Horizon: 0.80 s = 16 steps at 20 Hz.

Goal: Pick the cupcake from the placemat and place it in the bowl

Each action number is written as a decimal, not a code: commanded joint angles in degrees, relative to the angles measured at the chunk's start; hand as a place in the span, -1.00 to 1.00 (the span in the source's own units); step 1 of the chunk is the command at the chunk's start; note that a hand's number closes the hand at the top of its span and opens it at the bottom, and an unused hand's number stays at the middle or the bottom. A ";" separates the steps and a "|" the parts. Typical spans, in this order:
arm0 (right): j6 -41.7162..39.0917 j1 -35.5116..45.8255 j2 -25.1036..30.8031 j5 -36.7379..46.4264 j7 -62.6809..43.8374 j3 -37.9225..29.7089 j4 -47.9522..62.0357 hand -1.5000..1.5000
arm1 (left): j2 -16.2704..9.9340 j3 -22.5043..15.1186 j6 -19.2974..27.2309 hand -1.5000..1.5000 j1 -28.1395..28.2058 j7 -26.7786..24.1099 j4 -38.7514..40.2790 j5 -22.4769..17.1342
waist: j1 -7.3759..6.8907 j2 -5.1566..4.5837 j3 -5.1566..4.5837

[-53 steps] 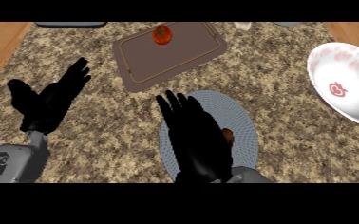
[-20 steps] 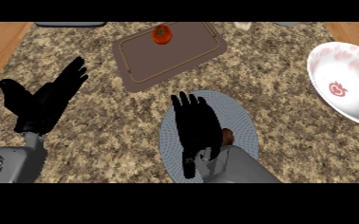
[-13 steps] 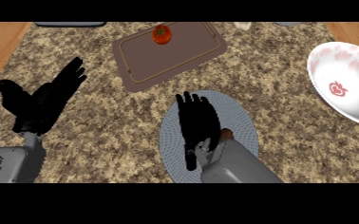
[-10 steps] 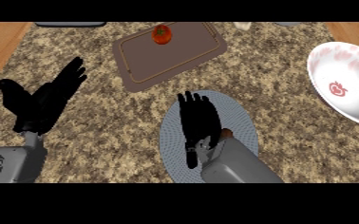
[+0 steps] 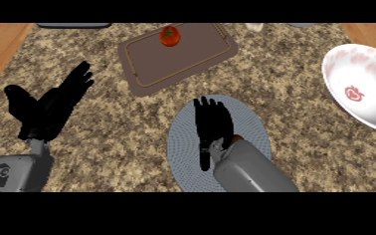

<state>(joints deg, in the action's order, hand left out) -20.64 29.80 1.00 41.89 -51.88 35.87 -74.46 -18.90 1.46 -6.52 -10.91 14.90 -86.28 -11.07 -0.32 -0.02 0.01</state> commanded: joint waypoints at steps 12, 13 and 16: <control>8.85 -2.74 -0.97 8.19 12.94 -1.06 9.04 1.00 | 2.35 2.49 -1.11 0.00 -1.03 3.44 -2.02 2.33 | 0.09 0.01 0.01; 7.65 -2.61 -0.98 8.76 11.95 -2.04 8.36 1.00 | 1.96 3.58 -2.50 0.00 -0.34 3.55 -2.89 1.38 | 0.10 0.03 0.00; 7.48 -1.66 -0.83 10.18 15.42 -3.90 9.61 1.00 | 2.80 3.83 -3.71 0.00 -0.70 -0.26 1.45 2.63 | 0.20 0.00 -0.01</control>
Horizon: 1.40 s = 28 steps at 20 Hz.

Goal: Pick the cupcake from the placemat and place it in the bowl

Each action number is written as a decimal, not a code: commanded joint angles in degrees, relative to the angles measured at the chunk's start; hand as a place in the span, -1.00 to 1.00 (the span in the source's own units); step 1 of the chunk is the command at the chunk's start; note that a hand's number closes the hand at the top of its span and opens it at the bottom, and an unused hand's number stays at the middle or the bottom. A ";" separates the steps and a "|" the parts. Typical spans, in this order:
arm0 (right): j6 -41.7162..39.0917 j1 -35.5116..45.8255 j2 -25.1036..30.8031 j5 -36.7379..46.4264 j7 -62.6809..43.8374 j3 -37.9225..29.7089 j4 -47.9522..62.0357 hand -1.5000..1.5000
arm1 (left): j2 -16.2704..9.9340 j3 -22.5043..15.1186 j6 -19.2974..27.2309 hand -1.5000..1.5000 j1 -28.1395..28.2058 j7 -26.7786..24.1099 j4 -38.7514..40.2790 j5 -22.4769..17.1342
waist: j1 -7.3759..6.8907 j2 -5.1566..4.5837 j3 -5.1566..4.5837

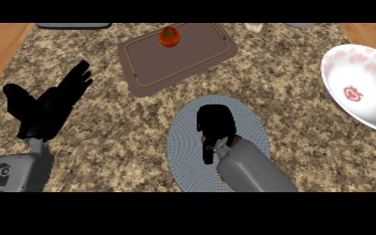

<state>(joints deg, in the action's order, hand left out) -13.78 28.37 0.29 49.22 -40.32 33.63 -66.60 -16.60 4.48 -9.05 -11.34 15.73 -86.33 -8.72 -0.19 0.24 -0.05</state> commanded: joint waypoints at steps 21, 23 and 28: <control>3.85 -16.88 47.05 -14.88 40.15 -28.70 -2.28 1.00 | -0.23 6.04 1.29 0.00 4.99 -0.74 -0.46 0.81 | 8.63 0.66 0.48; 4.09 -19.41 52.11 -17.56 48.19 -32.68 0.60 1.00 | -0.05 5.71 1.16 0.00 4.10 -0.40 -1.56 0.47 | 8.19 0.51 0.57; 1.30 -24.81 64.03 -25.86 67.66 -44.19 7.77 1.00 | -1.22 6.07 -0.19 0.00 5.39 -1.11 -1.34 0.49 | 6.82 0.50 0.33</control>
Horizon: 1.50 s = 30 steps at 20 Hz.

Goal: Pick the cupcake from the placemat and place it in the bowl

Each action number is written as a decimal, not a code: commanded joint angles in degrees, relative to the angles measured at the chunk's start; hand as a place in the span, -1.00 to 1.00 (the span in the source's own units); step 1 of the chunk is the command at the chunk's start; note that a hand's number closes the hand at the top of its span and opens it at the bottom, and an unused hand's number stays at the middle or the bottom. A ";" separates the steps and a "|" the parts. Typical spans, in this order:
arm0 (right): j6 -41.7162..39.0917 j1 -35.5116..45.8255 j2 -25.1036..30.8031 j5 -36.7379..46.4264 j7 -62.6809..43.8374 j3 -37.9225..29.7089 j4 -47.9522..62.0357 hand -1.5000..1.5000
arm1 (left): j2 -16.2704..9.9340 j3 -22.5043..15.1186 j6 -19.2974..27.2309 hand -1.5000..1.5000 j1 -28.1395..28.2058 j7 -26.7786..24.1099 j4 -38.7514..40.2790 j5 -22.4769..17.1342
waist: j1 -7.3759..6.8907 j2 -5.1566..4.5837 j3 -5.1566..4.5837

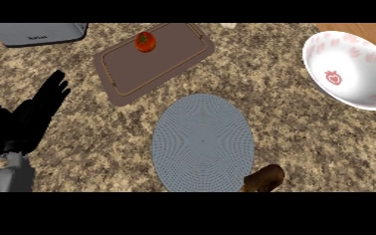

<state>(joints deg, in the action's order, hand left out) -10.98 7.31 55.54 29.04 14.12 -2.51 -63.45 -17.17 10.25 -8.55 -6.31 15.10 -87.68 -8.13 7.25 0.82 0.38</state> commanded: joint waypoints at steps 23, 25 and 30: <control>-21.78 -5.12 24.65 -21.27 24.83 -24.91 12.15 1.00 | 2.43 -3.89 -1.21 0.00 -6.11 2.72 0.64 1.40 | -7.15 -0.69 -0.49; -22.77 -4.76 24.68 -22.69 22.27 -25.22 9.75 1.00 | 0.59 -2.06 -4.07 0.00 -4.54 -2.01 4.18 0.85 | -7.09 -0.76 -0.50; -19.60 1.90 19.19 -25.08 8.71 -22.74 1.25 1.00 | 4.46 -5.74 -0.58 0.00 -3.55 2.82 -2.48 2.65 | -7.97 -0.78 -0.43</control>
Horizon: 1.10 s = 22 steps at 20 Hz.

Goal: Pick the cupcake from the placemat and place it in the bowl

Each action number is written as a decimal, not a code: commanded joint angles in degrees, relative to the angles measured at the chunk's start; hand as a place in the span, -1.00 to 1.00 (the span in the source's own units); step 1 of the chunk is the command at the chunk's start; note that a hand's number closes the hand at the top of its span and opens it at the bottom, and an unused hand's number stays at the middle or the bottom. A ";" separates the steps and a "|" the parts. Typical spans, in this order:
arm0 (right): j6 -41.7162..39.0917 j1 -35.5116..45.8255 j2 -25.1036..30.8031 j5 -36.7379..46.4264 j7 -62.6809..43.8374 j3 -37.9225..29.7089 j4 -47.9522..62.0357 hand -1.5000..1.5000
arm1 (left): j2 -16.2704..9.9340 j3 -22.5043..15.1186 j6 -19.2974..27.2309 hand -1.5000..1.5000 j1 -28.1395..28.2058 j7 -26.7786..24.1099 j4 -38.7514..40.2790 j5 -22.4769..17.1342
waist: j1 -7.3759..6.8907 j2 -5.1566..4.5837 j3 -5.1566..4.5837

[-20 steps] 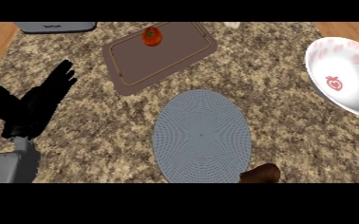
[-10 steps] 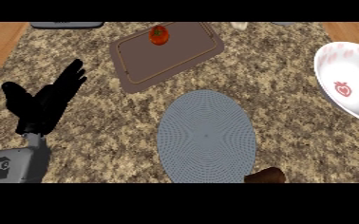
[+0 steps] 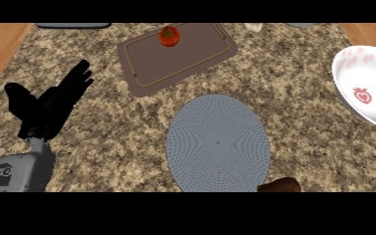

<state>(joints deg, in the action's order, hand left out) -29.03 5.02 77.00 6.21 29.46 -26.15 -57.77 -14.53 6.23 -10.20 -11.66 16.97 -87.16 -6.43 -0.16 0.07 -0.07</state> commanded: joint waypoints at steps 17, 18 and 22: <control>12.48 32.59 -21.44 13.67 -17.43 19.88 10.86 1.00 | 1.20 -0.65 -0.48 0.00 -4.57 -1.26 3.71 2.02 | -2.35 -0.86 0.13; 12.03 34.48 -20.95 14.48 -15.37 19.51 14.86 1.00 | 0.69 -0.12 -1.60 0.00 -1.94 0.65 0.26 0.18 | -2.46 -0.68 0.15; 10.75 41.26 -24.56 15.84 -12.69 20.75 24.04 1.00 | 1.37 -0.44 -1.51 0.00 -4.54 -2.23 3.72 1.16 | -3.32 -1.20 0.19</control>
<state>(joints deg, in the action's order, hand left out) -18.90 40.64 55.60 19.57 14.13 -6.93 -41.85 -13.75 6.10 -11.73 -15.41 15.91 -84.09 -5.58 -2.83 -0.84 0.07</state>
